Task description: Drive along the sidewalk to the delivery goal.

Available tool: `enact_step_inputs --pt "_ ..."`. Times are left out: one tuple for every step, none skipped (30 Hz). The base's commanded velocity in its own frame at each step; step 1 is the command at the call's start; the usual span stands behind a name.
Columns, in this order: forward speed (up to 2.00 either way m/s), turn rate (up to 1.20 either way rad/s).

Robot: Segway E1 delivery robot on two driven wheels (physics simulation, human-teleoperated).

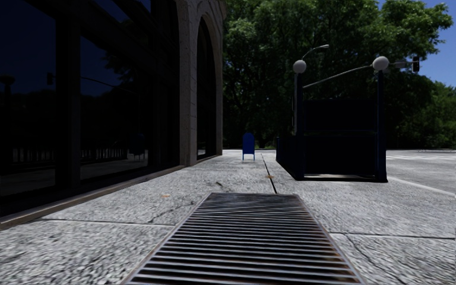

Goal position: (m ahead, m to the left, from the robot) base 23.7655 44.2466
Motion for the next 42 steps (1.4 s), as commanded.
enact_step_inputs --pt "2.0 0.2" --pt "2.0 0.18" --pt "2.0 0.17" --pt "2.0 0.17" --pt "2.0 0.17" --pt "2.0 0.17" --pt "2.0 0.19" --pt "2.0 0.22" --pt "2.0 0.22" --pt "2.0 0.22" --pt "2.0 0.23" --pt "2.0 0.23" --pt "2.0 0.23" --pt "2.0 0.23" --pt "2.0 0.22" --pt "2.0 0.22" --pt "2.0 0.22" --pt "2.0 0.22" --pt "2.0 0.22" --pt "2.0 0.22" --pt "2.0 0.16" --pt "2.0 0.09" --pt "2.0 0.03" --pt "2.0 0.03" --pt "2.0 0.0" --pt "2.0 0.0" --pt "2.0 0.0" --pt "2.0 0.0" --pt "2.0 0.0" --pt "2.0 0.0" --pt "2.0 0.0" --pt "2.0 0.0" --pt "2.0 0.0" --pt "2.0 0.0" --pt "2.0 0.0" --pt "2.0 0.0" --pt "2.0 0.0" --pt "2.0 0.0" --pt "2.0 0.0" --pt "2.0 0.0" --pt "2.0 0.0" --pt "2.0 0.0"
